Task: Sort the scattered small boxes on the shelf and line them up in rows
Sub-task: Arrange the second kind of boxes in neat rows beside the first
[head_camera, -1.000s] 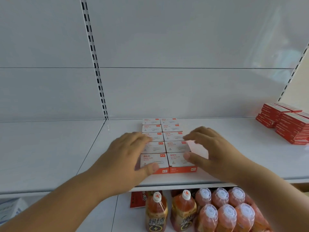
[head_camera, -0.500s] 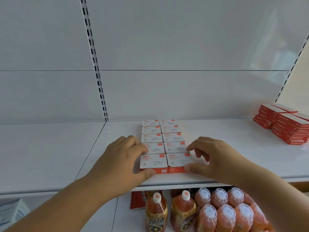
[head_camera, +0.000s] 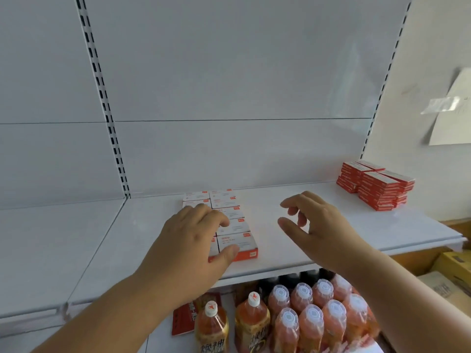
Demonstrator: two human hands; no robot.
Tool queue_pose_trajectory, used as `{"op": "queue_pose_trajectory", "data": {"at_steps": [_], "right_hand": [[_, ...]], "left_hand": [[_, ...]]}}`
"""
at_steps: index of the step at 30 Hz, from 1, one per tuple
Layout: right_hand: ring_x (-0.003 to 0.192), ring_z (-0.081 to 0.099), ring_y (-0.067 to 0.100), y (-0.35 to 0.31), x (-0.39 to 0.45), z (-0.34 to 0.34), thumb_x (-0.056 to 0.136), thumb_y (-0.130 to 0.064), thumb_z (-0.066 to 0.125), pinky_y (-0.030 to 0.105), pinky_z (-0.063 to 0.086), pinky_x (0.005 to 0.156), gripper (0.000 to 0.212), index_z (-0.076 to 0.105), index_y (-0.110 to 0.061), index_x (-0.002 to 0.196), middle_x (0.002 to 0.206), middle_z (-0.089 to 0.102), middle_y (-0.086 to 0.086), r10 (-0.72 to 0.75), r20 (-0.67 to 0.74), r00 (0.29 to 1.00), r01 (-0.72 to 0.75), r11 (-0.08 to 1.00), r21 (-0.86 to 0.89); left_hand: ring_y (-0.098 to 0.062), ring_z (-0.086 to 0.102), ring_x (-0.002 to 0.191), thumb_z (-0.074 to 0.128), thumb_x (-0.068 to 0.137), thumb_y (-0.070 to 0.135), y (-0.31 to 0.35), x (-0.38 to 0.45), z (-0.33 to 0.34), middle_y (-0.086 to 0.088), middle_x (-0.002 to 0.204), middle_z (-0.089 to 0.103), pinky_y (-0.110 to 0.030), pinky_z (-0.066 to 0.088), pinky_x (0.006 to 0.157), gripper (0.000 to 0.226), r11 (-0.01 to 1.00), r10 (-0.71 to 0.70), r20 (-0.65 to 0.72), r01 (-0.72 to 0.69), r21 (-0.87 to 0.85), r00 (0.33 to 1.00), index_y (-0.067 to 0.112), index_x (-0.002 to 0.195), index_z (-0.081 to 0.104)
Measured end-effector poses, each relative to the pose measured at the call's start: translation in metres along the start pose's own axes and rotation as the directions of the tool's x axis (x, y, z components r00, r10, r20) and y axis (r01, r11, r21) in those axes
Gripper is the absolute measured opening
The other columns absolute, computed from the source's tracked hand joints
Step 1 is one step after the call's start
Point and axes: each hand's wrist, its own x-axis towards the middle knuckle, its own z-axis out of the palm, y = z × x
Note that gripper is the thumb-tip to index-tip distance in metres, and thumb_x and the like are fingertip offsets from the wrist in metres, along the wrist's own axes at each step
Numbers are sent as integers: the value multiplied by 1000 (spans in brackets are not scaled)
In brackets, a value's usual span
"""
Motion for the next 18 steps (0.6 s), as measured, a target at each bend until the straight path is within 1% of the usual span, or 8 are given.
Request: {"op": "queue_pose_trajectory", "data": {"at_steps": [3,5,8,11,14,15,17,18], "right_hand": [[81,57,-1,21,-6,-11,85,-58,45,13,43,64,45,60,-31,118,95,51,-24,-6,0,1000,6,1000,-1],[81,57,-1,39,-10,-18,85,-60,44,15,46,64,45,61,-32,116,96,52,-24,-11,6,1000,11,1000,-1],[80,58,0,74,-14,-33,85,-56,48,17,49,66,41,64,-30,114,96,54,-22,-6,-15,1000,6,1000,10],[76,57,2,120,-11,-55,88,-44,60,12,42,65,30,66,-25,110,94,56,-18,-18,-31,999,18,1000,-9],[74,54,2,164,0,-78,88,-37,65,7,35,65,23,69,-22,105,94,57,-15,-41,-65,997,37,998,-60],[76,53,6,177,5,-85,87,-34,67,10,34,66,20,71,-20,101,94,59,-11,-47,-105,993,39,996,-78],[85,56,18,201,17,-97,84,-28,72,21,36,71,14,72,-17,94,95,63,-2,-48,-210,976,24,993,-113],[91,56,23,211,24,-102,83,-29,72,25,36,75,15,71,-18,94,98,63,0,-24,-239,971,-7,992,-128]], "left_hand": [[-9,47,113,56,87,58,20,12,5,17,118,54,-29,40,98,39,1000,16,-17,-16,-3,1000,32,117,57],[-7,48,110,55,88,57,37,21,13,19,115,54,-27,39,94,36,1000,27,-21,-27,-12,999,33,115,58],[-2,44,104,44,87,62,70,42,31,24,109,49,-24,37,90,40,999,44,-17,-44,-19,999,36,114,56],[0,43,102,36,85,63,113,73,56,28,106,44,-21,35,91,45,998,52,-3,-52,-45,999,37,116,55],[1,42,106,40,89,60,149,105,83,27,109,46,-18,34,95,42,996,55,29,-53,-71,998,37,122,52],[0,42,107,43,91,58,160,114,91,25,112,48,-19,34,96,40,996,56,32,-53,-72,998,37,123,52],[-2,44,109,46,92,55,181,130,105,23,115,51,-19,35,96,38,996,38,29,-35,-84,999,36,123,52],[-2,44,109,46,92,55,190,137,110,22,114,51,-20,35,96,37,996,27,26,-25,-90,999,35,123,53]]}}
